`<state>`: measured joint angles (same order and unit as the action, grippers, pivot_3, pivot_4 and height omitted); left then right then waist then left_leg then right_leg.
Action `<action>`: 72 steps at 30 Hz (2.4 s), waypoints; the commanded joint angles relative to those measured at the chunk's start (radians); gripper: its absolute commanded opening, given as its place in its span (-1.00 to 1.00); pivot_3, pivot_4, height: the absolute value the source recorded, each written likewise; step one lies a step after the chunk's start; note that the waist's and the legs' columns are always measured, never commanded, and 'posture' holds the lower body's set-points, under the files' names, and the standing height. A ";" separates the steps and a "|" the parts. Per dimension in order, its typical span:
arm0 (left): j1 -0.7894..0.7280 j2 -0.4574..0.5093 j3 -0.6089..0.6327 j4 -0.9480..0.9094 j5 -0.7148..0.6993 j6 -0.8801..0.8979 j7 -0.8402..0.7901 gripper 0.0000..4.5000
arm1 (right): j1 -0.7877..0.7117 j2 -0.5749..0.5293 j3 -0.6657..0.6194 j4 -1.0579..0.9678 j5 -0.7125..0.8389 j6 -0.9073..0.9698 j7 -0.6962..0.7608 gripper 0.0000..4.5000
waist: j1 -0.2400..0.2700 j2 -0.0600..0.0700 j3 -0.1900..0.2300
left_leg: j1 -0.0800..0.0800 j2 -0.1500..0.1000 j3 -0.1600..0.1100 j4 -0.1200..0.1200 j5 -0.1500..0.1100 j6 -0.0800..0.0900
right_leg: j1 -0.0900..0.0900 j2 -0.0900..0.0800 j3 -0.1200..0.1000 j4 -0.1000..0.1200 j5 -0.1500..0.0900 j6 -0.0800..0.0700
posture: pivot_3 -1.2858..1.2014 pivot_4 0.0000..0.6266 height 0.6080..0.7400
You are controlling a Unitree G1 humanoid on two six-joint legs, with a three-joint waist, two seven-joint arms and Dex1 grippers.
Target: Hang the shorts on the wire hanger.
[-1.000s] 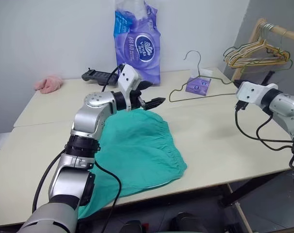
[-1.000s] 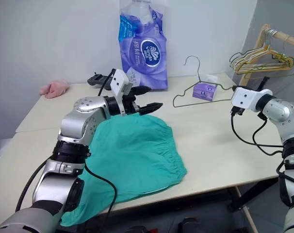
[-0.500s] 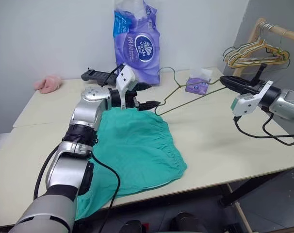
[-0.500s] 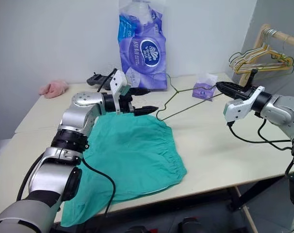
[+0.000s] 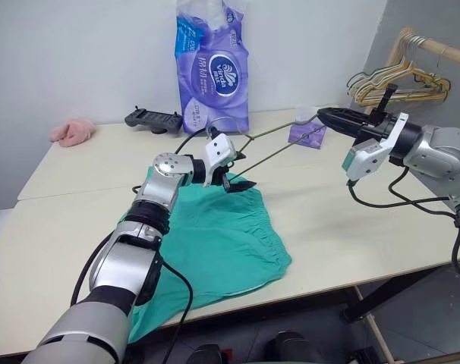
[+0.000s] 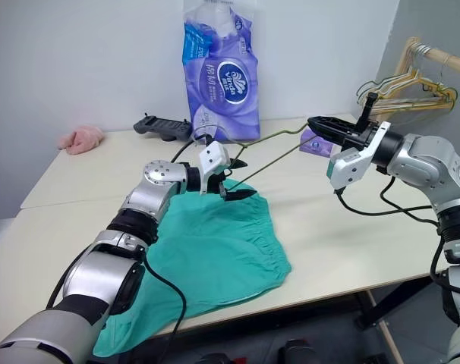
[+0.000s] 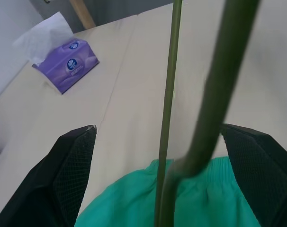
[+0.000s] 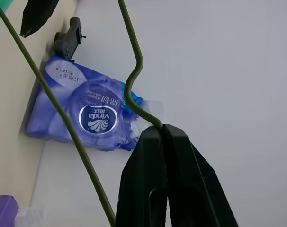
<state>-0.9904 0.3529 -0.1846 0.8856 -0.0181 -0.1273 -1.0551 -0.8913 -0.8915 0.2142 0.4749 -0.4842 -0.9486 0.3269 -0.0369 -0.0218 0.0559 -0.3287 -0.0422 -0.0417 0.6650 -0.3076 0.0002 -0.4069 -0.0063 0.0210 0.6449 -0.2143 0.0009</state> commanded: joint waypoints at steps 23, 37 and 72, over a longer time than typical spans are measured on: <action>-0.066 0.007 0.024 0.003 0.064 -0.031 0.070 -1.00 | 0.085 0.031 -0.010 -0.188 0.202 0.245 0.264 -0.40 | -0.001 0.000 0.000 | 0.000 0.000 -0.001 0.000 0.000 0.000 | 0.000 0.000 -0.001 0.000 0.000 0.000 | -0.03 -1.00 1.00; -0.040 0.092 -0.085 0.039 0.316 -0.252 0.344 -1.00 | 0.153 0.031 -0.070 -0.417 0.167 0.721 0.387 0.99 | 0.004 0.000 0.000 | 0.000 0.000 -0.002 0.001 0.000 0.000 | 0.000 -0.001 -0.002 0.001 0.000 0.000 | -0.04 -0.99 1.00; -0.020 0.117 -0.126 -0.022 0.392 -0.291 0.377 -1.00 | -0.017 0.206 0.149 -0.106 -0.122 0.701 0.322 0.11 | 0.006 0.000 0.000 | -0.001 0.000 -0.003 0.001 0.000 0.000 | -0.003 -0.002 -0.004 0.003 0.000 0.000 | 0.01 -0.95 1.00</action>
<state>-0.9876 0.4557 -0.3136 0.8998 0.3702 -0.4036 -0.6892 -0.9018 -0.6848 0.3774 0.4032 -0.6097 -0.2502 0.6504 -0.0313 -0.0221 0.0557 -0.3298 -0.0423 -0.0450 0.6657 -0.3078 0.0003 -0.4104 -0.0081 0.0172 0.6477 -0.2139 0.0006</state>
